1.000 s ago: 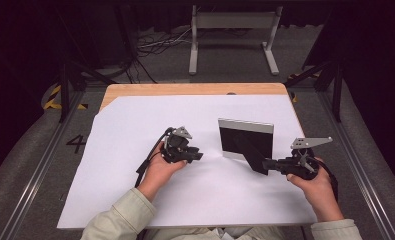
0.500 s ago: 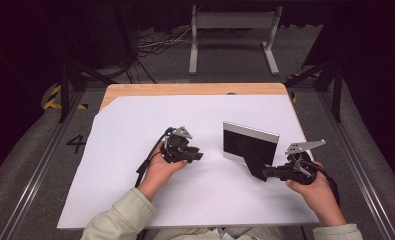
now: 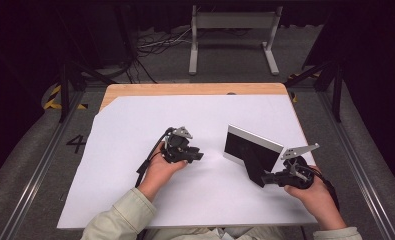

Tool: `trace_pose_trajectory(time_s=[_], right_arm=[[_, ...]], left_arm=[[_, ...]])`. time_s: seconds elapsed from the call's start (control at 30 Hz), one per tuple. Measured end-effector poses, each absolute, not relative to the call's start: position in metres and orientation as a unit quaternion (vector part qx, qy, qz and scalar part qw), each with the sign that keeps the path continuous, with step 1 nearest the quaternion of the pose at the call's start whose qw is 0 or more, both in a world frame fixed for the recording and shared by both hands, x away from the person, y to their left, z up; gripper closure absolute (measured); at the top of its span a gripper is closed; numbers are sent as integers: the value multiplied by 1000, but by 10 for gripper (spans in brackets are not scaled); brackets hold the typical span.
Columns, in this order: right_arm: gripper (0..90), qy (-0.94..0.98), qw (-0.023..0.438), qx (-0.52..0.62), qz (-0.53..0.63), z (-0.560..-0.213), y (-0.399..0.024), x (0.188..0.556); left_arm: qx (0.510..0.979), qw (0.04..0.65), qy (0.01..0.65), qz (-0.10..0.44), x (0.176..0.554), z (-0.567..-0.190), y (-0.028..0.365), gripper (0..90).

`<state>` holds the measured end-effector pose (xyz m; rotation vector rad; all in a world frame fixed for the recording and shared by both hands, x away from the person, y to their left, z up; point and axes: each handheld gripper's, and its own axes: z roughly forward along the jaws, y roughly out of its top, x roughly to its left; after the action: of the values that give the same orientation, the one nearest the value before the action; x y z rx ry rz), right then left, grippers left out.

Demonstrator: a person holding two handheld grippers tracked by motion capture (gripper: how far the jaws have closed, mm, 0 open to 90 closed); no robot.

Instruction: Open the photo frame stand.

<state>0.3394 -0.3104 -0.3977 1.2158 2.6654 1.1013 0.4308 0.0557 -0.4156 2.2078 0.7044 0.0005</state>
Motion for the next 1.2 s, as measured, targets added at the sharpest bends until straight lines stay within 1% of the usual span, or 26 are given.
trace_pose_trajectory(time_s=[0.7, 1.03, 1.17, 1.2], right_arm=[[875, 857, 2, 380, 347, -406, -297, 319], [861, 862, 13, 374, 343, -411, -291, 309], [839, 861, 14, 376, 341, -410, -291, 310], [786, 860, 11, 374, 346, -409, -292, 310]], left_arm=[[872, 401, 279, -3, 430, -415, 55, 692], [872, 405, 274, -1, 429, -413, 55, 687], [872, 407, 272, 0, 429, -413, 55, 679], [872, 408, 271, 2, 428, -412, 55, 673]])
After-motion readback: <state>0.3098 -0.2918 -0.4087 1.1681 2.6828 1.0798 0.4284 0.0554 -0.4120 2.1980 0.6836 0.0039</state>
